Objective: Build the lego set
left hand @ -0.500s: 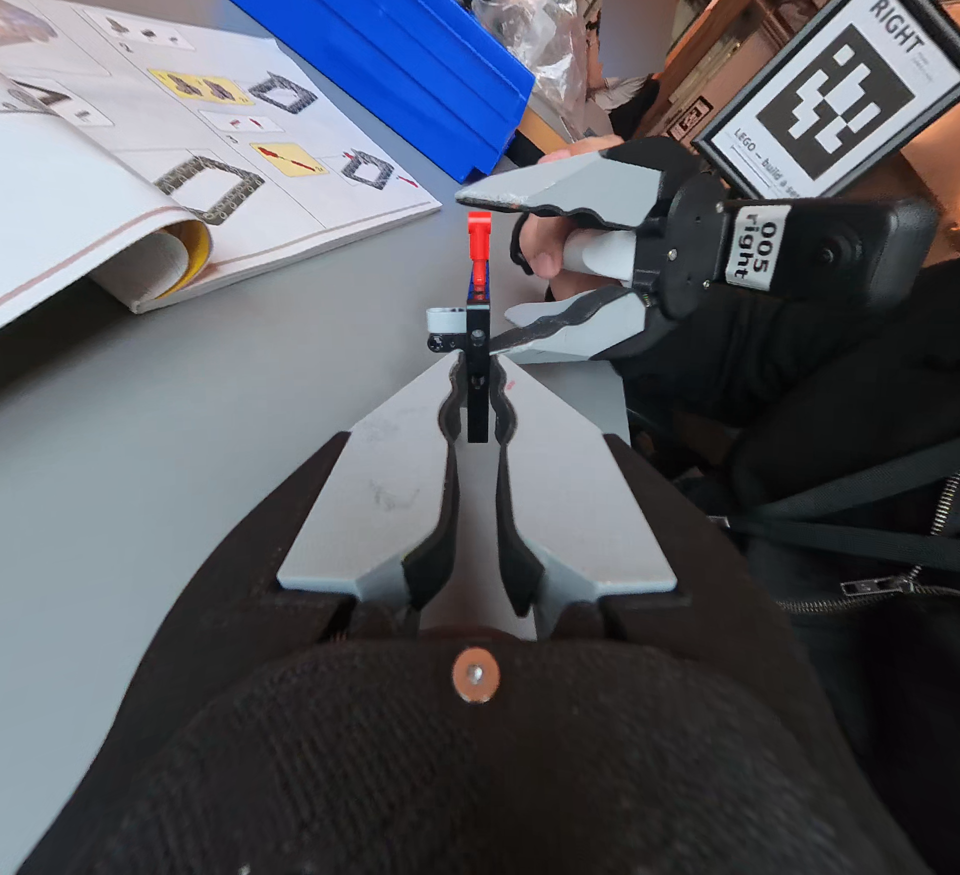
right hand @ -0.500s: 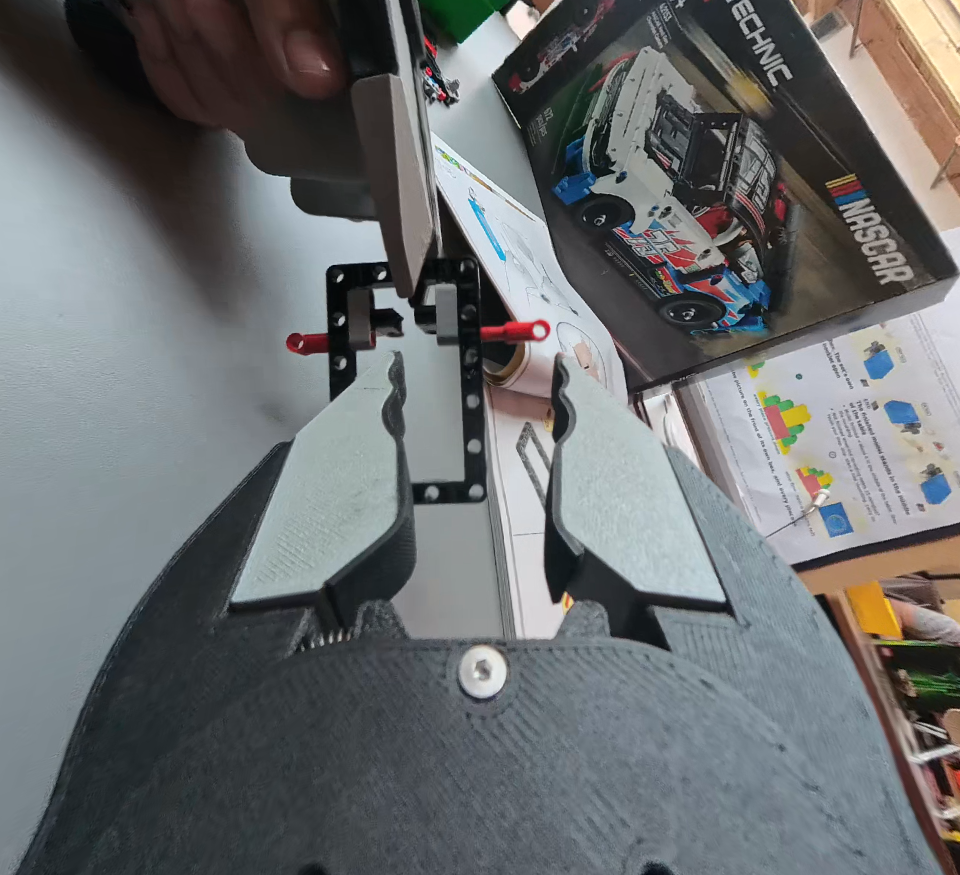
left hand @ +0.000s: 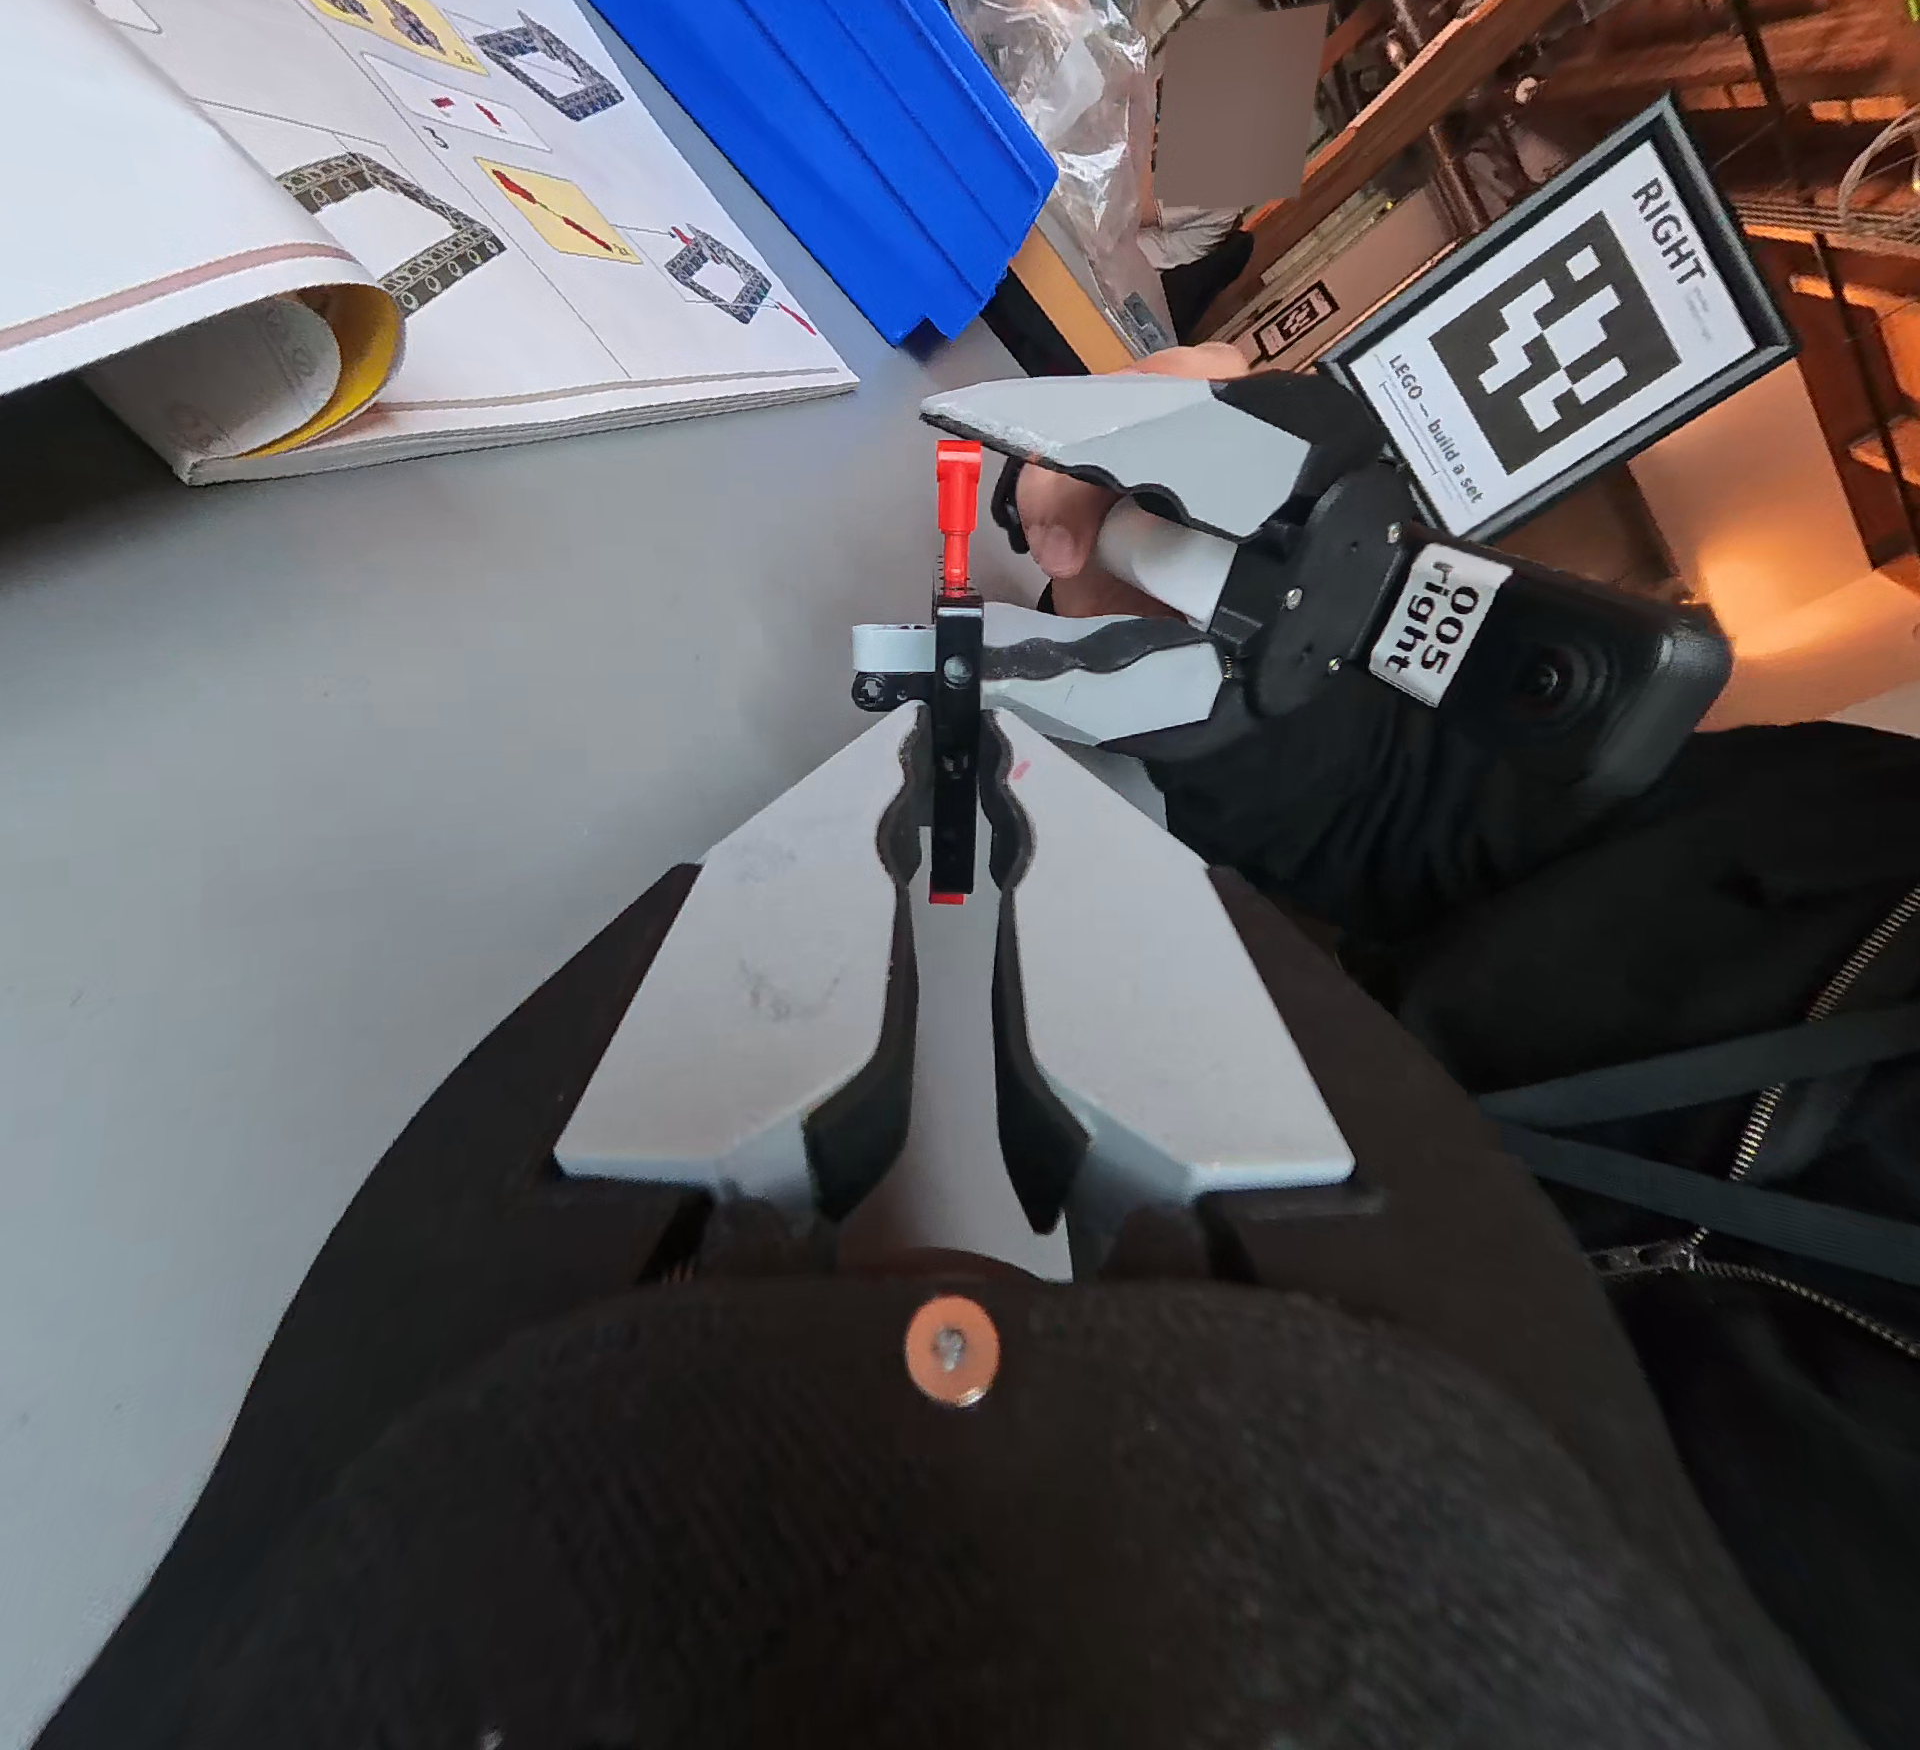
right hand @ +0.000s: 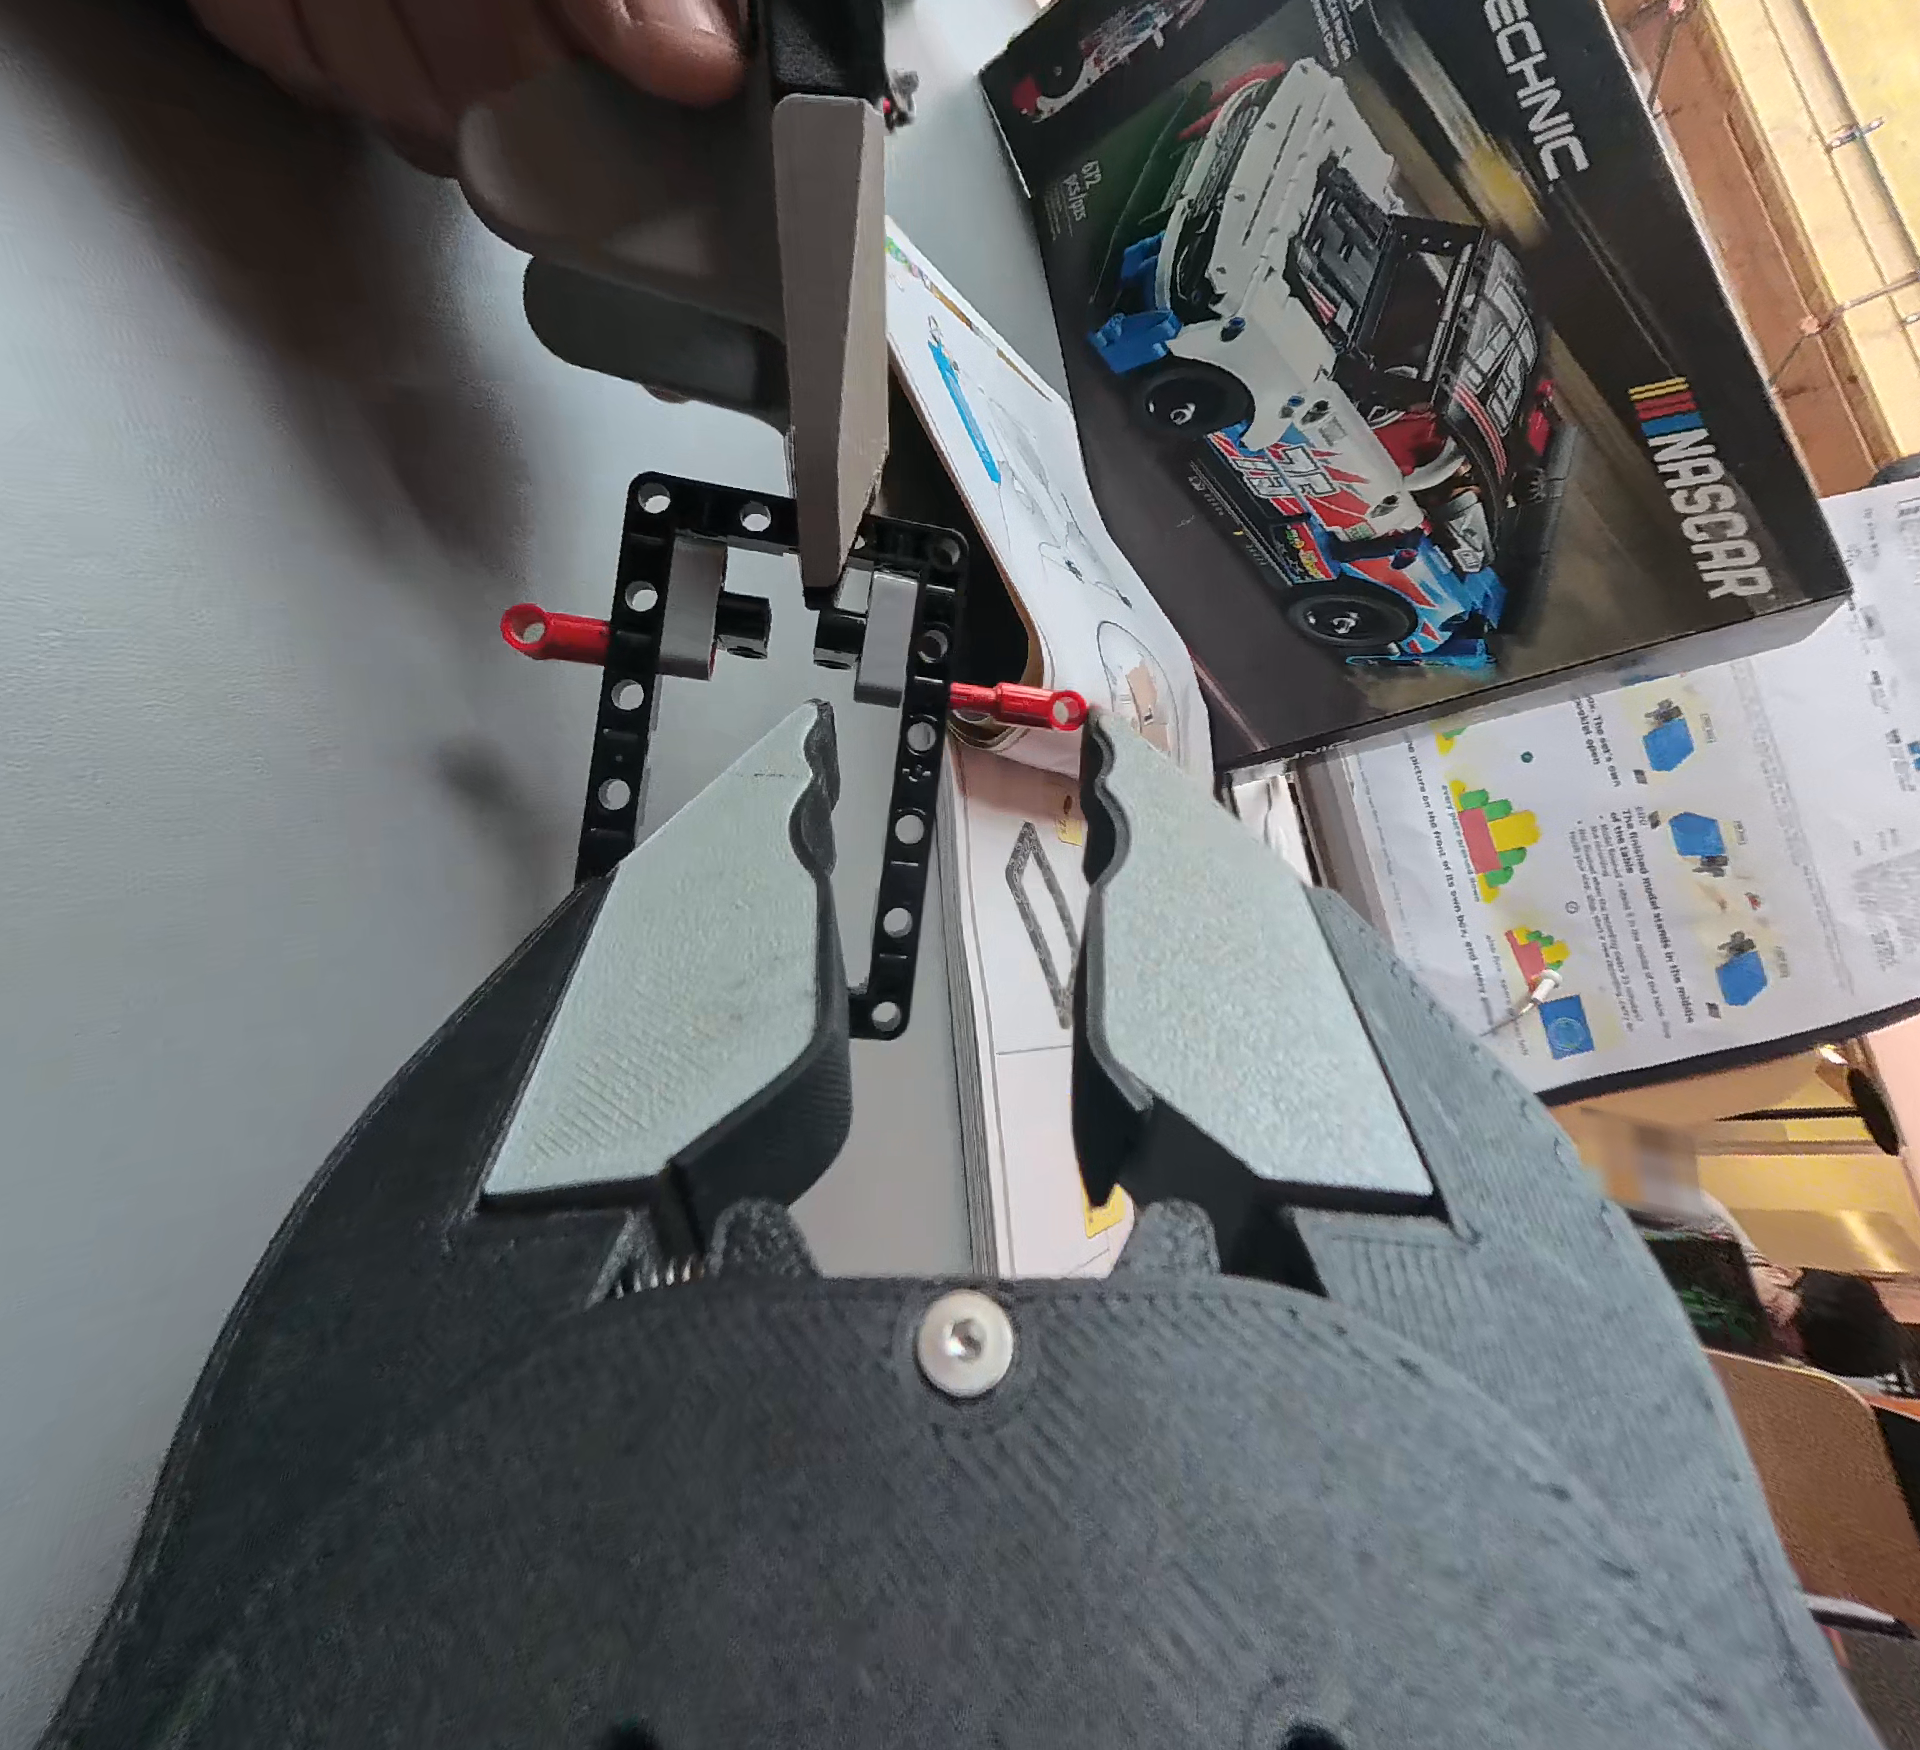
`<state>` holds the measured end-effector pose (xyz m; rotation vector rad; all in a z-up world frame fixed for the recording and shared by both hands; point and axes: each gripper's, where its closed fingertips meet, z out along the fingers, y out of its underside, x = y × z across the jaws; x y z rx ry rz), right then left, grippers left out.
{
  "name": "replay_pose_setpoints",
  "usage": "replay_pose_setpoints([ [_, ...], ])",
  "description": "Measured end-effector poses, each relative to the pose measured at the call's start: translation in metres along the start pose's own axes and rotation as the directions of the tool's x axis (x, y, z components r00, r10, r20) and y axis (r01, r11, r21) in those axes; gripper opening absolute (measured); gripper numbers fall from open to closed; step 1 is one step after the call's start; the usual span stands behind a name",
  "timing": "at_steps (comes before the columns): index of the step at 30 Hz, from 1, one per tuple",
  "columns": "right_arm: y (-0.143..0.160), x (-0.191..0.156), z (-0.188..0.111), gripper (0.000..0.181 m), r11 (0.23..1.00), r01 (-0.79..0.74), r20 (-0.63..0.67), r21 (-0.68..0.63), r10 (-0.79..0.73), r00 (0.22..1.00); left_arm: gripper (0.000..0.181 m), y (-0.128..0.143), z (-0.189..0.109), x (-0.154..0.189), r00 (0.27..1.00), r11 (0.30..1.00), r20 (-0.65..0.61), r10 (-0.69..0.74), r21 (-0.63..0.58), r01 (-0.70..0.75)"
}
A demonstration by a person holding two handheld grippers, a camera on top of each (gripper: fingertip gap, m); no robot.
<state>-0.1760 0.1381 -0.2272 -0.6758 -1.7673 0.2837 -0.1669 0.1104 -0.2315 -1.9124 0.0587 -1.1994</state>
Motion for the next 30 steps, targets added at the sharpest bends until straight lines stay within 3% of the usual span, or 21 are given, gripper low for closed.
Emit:
replay_pose_setpoints([
  [7, 0.0003, 0.0039, 0.0002, 0.041, 0.995, -0.096, 0.026, 0.036, 0.095, 0.995, 0.006, -0.0054, -0.0005, -0.0015, 1.000, 0.999, -0.008, -0.030, 0.038, 0.030],
  [30, -0.0004, 0.0077, -0.0008, 0.043, 0.997, -0.073, 0.003, 0.039, 0.073, 0.997, 0.006, -0.0063, 0.0043, 0.0009, 1.000, 0.998, -0.008, -0.029, 0.054, 0.030],
])
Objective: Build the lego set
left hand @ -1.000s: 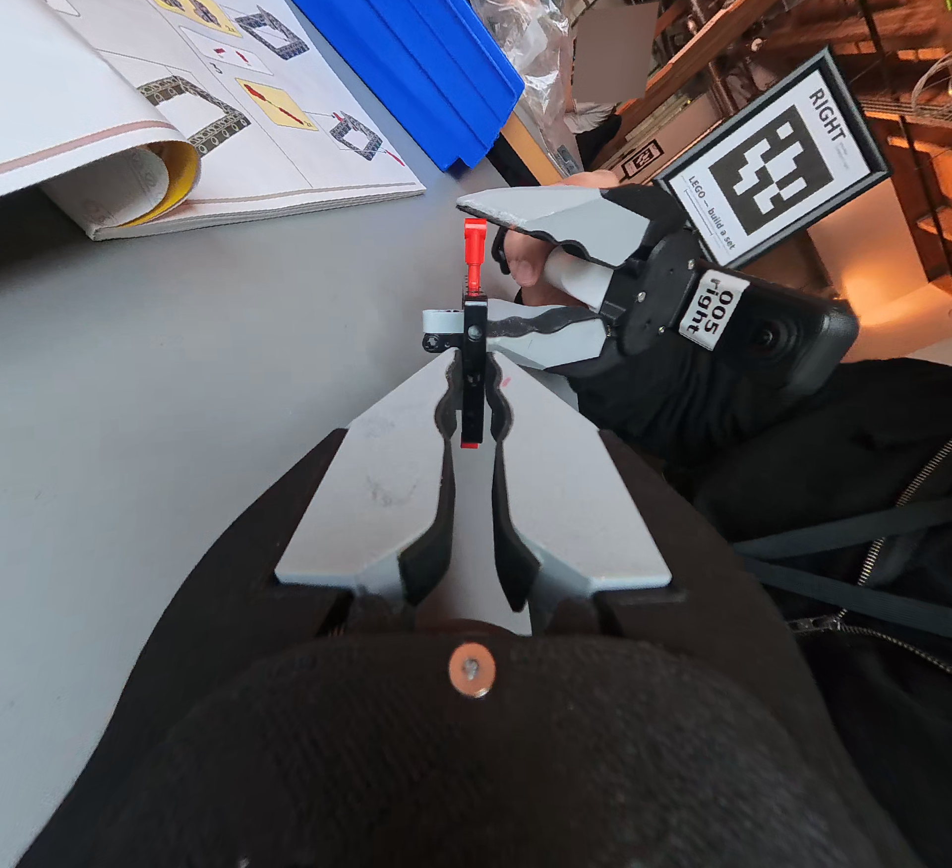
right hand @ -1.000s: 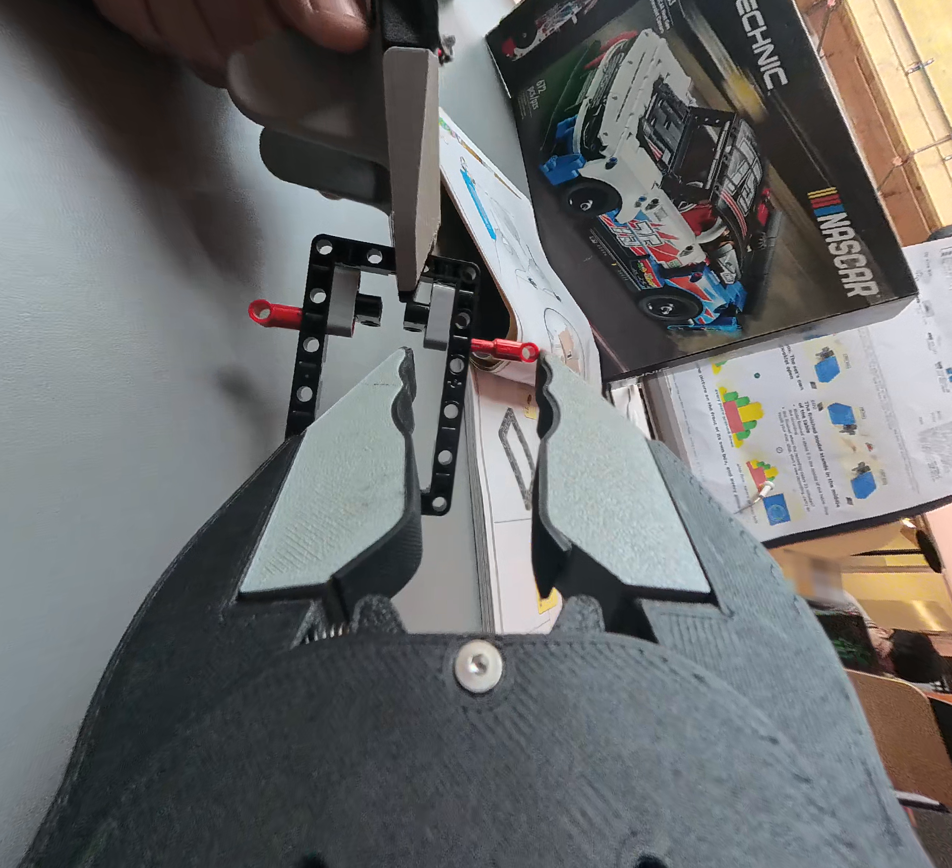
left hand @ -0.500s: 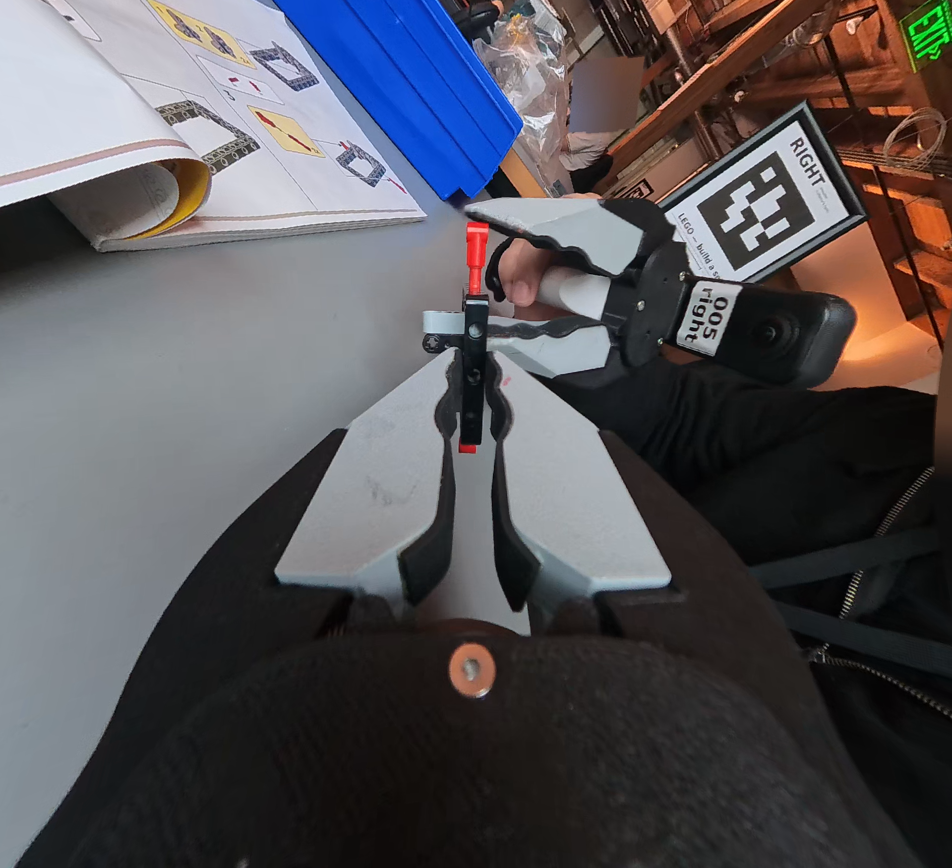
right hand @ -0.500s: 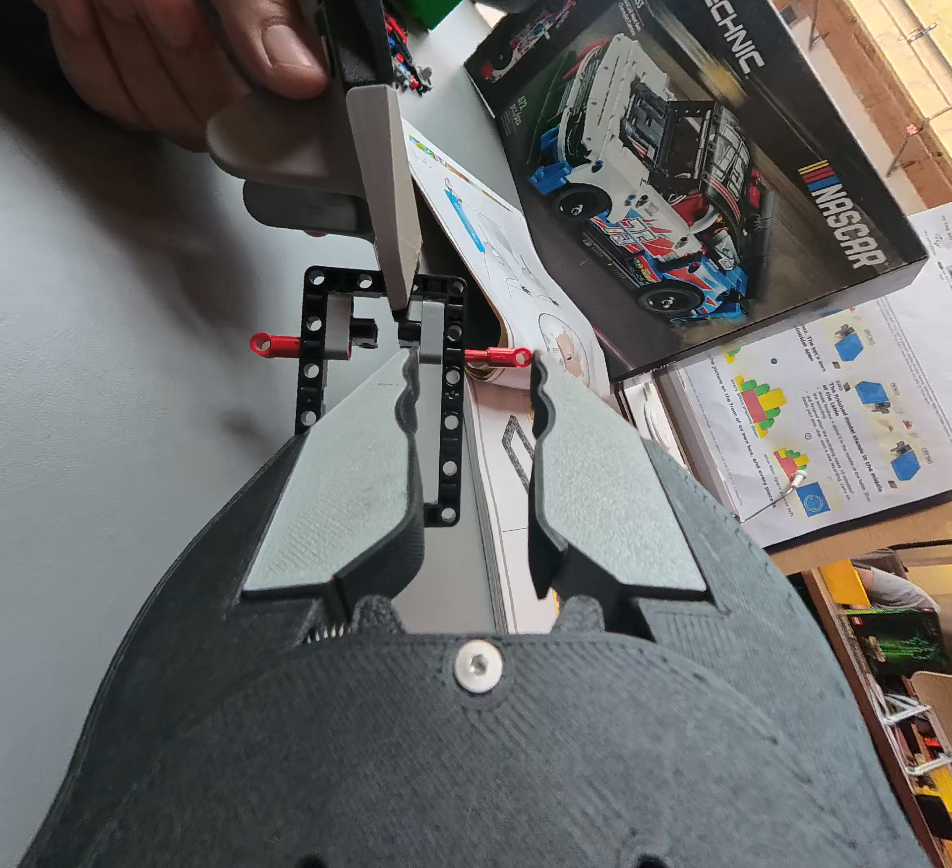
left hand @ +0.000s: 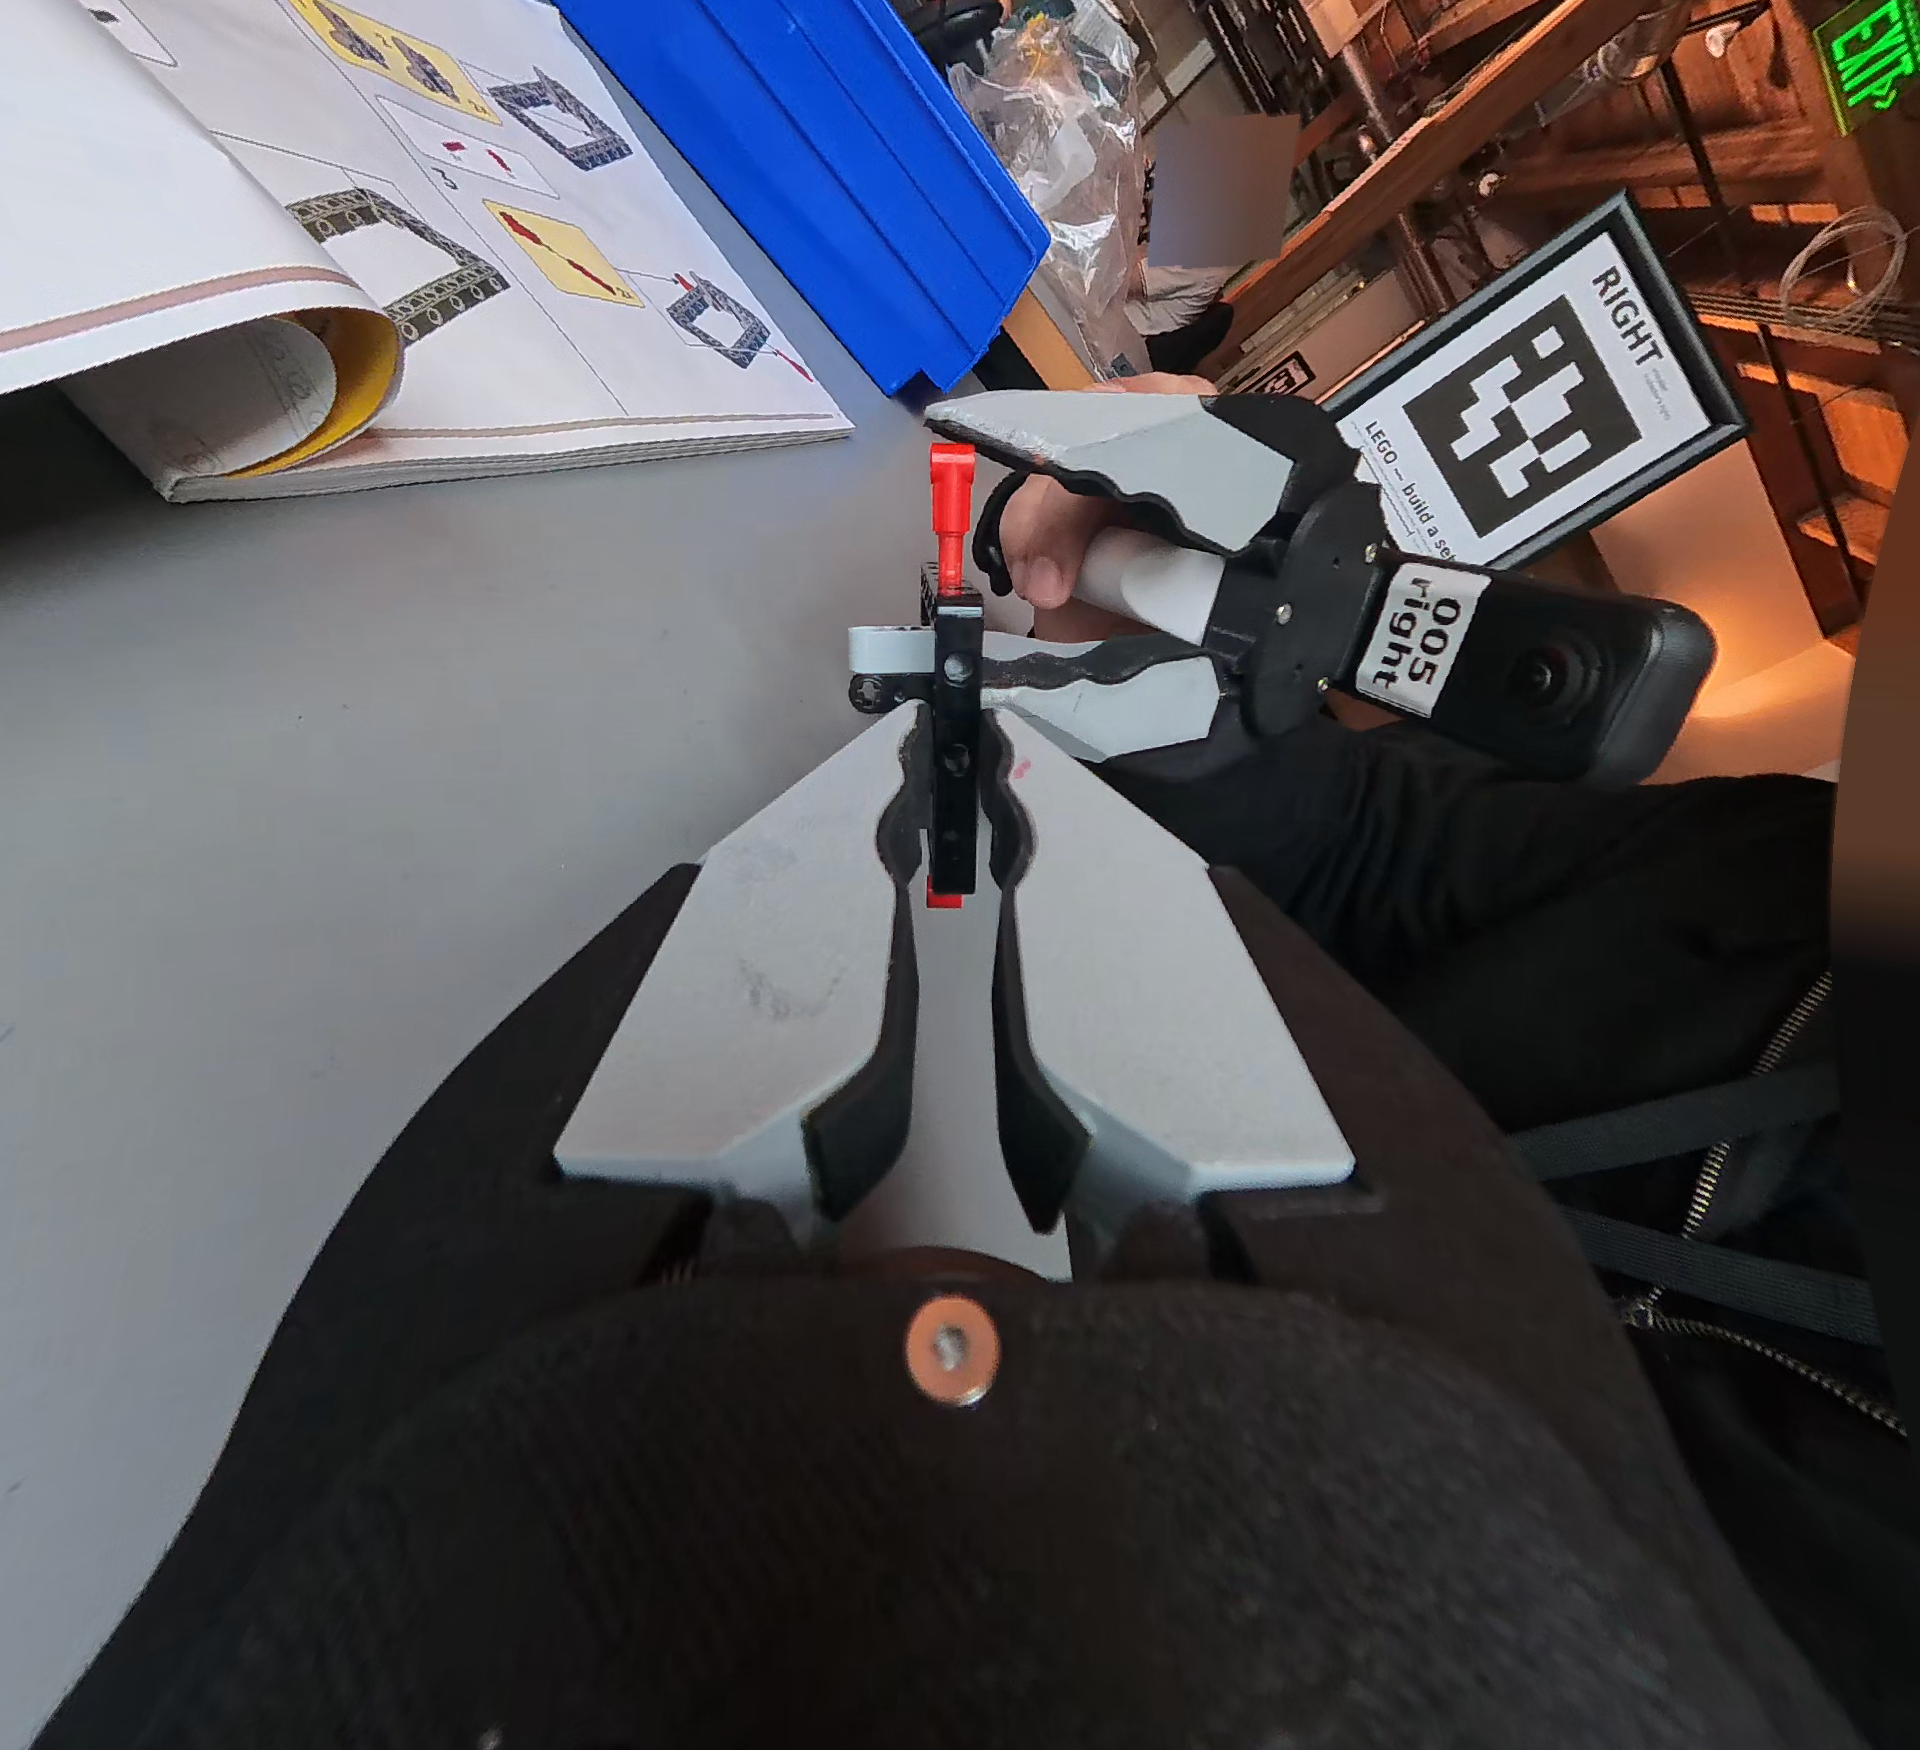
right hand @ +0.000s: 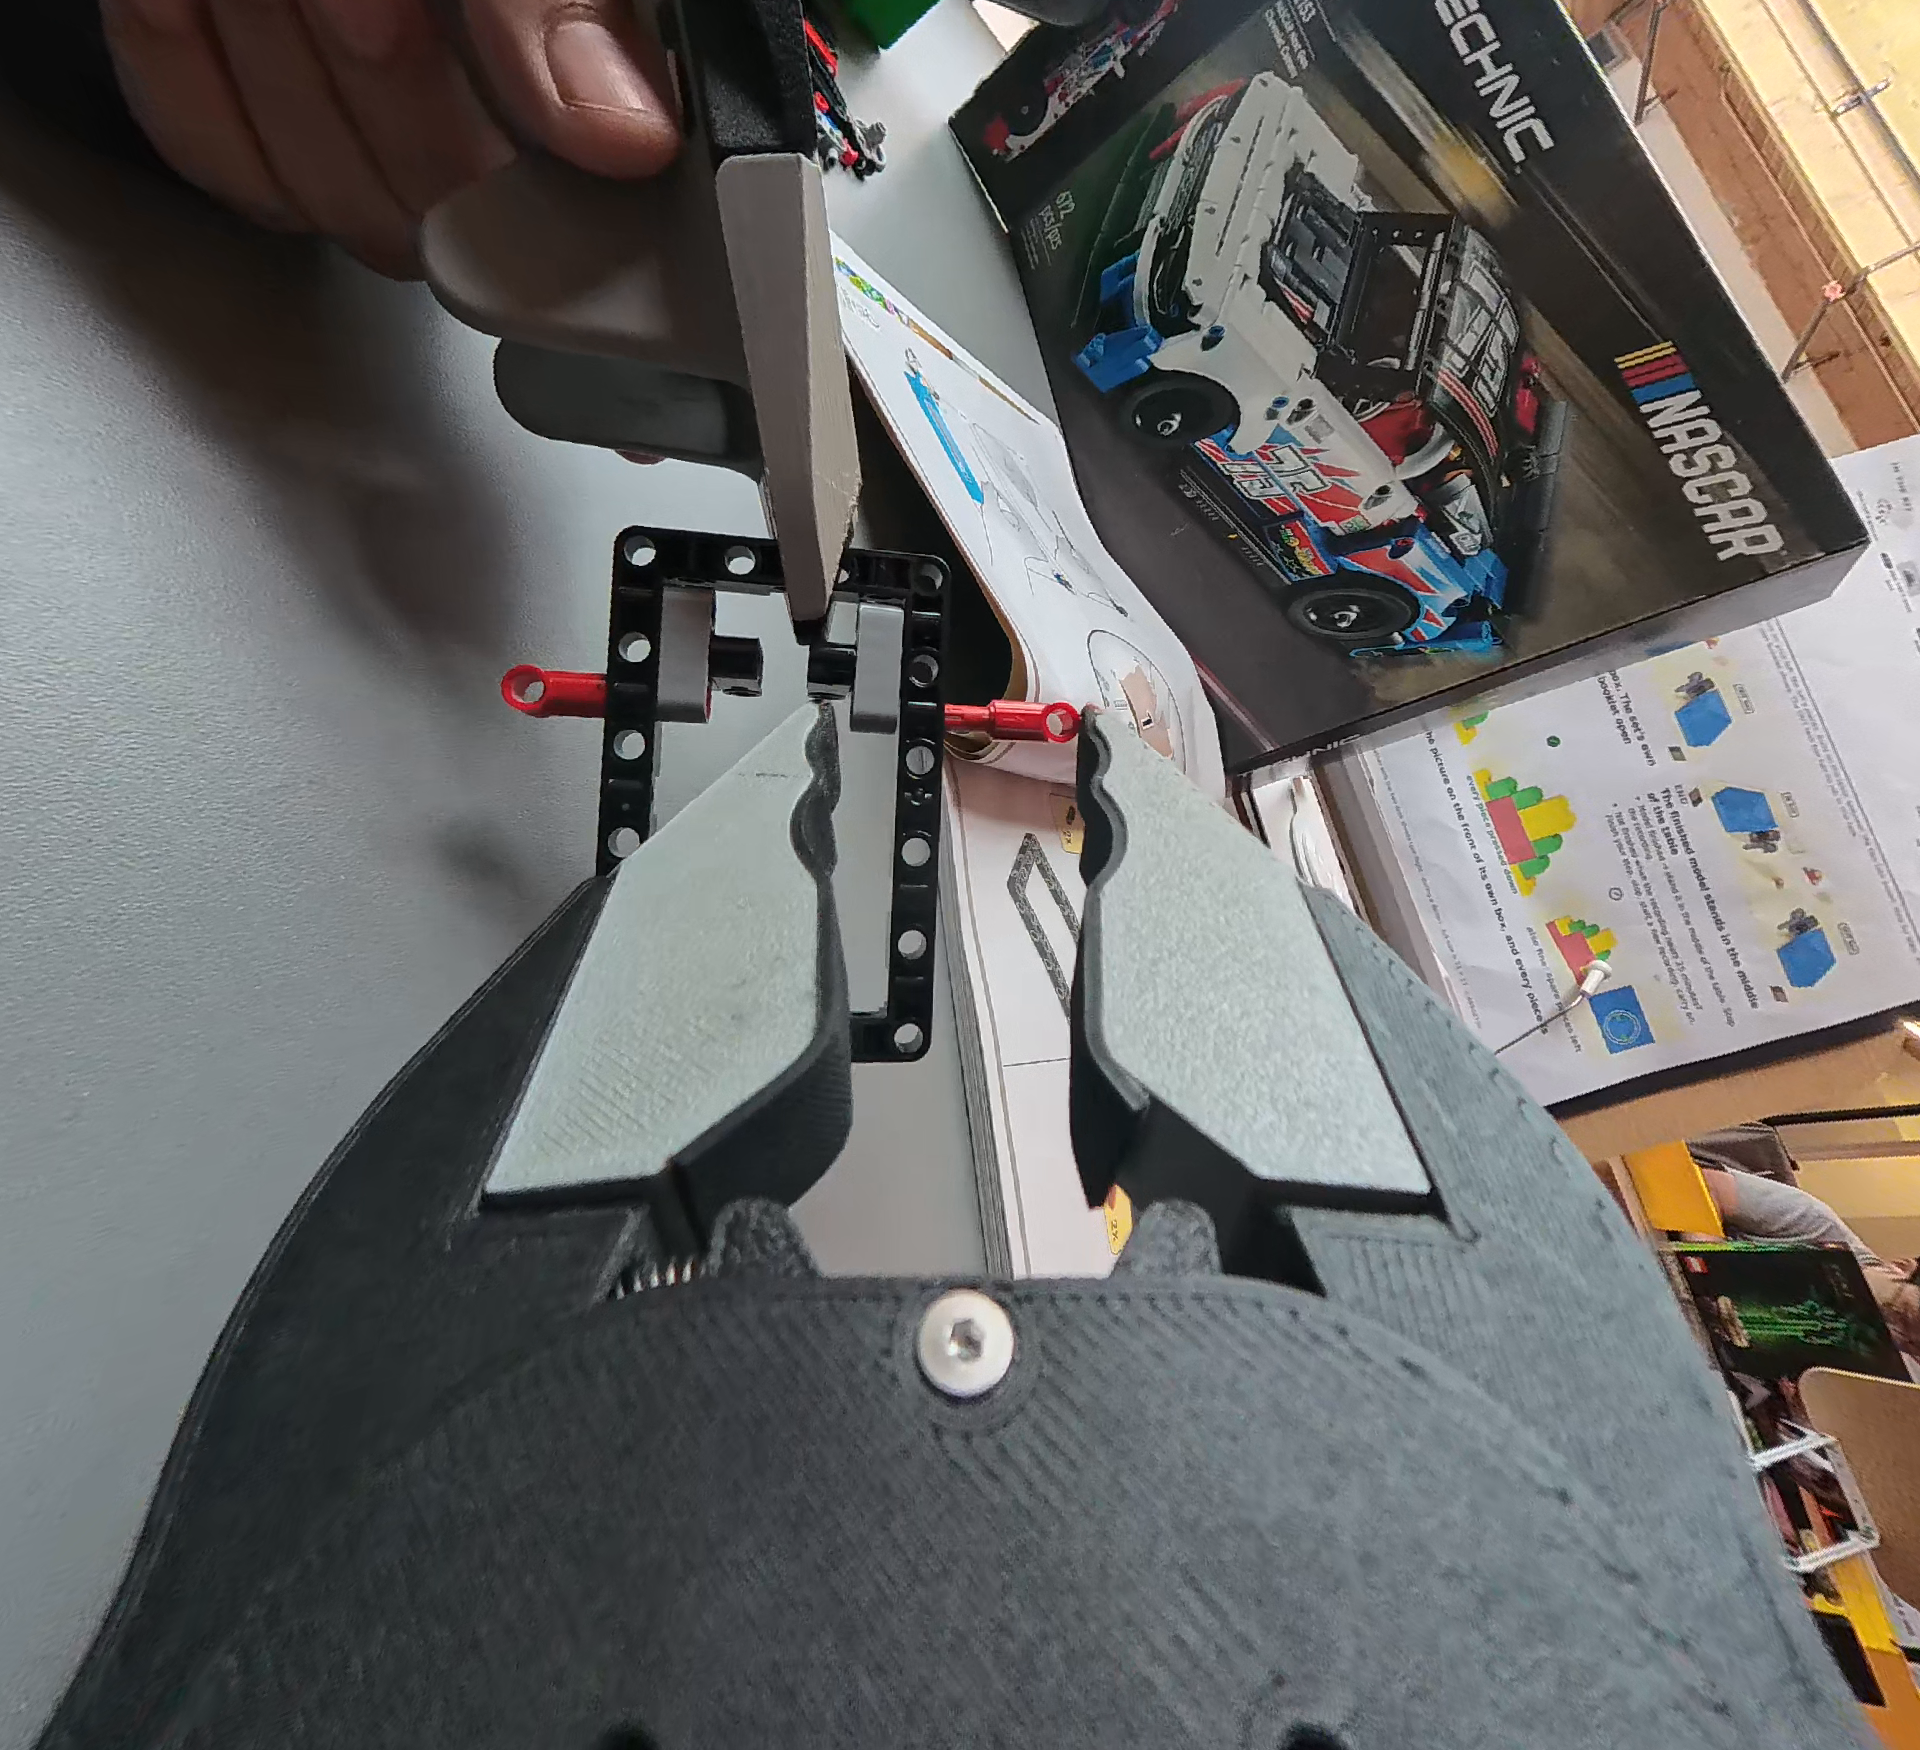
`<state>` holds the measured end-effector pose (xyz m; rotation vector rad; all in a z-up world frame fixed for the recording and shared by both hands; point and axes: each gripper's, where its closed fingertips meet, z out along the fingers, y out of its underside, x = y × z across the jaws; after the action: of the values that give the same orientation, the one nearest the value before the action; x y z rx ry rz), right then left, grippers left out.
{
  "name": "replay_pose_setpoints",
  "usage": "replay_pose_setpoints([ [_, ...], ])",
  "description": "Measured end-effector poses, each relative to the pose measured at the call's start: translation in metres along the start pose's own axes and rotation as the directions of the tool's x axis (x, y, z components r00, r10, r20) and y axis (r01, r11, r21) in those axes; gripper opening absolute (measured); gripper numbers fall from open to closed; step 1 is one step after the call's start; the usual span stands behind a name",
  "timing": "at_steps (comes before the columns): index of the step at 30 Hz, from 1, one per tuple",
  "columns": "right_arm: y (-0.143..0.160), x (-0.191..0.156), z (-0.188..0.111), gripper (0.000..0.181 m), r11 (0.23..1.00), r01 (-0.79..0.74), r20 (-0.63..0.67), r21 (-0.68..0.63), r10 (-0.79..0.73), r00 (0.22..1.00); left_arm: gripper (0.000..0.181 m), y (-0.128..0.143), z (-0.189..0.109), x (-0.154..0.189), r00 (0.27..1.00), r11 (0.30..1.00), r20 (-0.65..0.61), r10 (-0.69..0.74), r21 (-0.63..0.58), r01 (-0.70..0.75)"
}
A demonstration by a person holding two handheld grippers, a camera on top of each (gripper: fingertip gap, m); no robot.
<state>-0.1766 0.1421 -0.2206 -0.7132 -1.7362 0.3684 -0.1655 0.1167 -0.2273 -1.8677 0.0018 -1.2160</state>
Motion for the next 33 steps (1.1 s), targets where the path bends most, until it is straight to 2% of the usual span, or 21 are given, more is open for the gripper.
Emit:
replay_pose_setpoints([
  [15, -0.0006, 0.0002, -0.0004, 0.041, 1.000, -0.014, 0.010, 0.008, 0.014, 1.000, 0.006, 0.0018, 0.0013, 0.0016, 1.000, 1.000, -0.005, 0.006, -0.011, -0.006],
  [28, -0.0007, -0.0004, -0.0043, 0.040, 0.999, 0.041, 0.004, -0.025, -0.041, 0.999, 0.006, 0.0048, 0.0036, 0.0042, 1.000, 1.000, -0.009, 0.015, -0.025, -0.015],
  [33, -0.0006, -0.0037, -0.0063, 0.033, 0.996, 0.078, 0.009, -0.052, -0.078, 0.997, 0.006, 0.0056, 0.0040, 0.0058, 1.000, 0.999, -0.012, 0.023, -0.029, -0.023],
])
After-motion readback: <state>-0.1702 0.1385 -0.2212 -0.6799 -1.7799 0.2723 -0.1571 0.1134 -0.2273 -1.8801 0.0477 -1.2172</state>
